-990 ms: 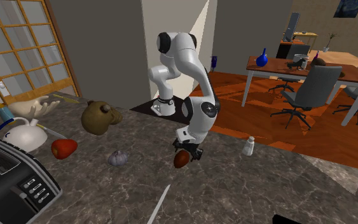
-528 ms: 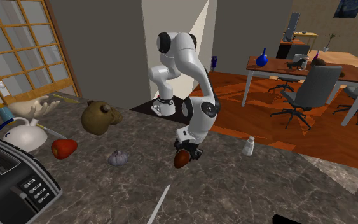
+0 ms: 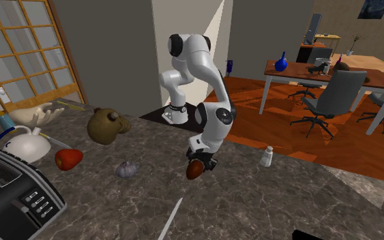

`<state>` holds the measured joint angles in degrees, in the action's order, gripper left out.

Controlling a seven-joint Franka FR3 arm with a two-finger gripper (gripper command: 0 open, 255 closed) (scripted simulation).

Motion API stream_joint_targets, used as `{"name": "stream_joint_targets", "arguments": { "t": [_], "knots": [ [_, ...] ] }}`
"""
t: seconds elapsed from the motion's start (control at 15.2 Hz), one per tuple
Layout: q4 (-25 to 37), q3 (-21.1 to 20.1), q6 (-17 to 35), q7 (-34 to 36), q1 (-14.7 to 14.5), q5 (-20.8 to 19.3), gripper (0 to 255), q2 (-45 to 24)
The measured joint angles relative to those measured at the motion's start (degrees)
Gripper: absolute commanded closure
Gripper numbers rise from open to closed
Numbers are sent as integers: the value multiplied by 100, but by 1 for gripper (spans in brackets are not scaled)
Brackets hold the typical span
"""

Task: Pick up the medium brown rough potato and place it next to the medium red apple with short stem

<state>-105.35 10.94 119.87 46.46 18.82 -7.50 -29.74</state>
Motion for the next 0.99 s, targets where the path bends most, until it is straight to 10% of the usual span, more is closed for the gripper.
{"name": "stream_joint_targets", "arguments": {
  "t": [0.99],
  "knots": [
    [230,47,-877,-103,-52,-58,255,662]
  ]
}}
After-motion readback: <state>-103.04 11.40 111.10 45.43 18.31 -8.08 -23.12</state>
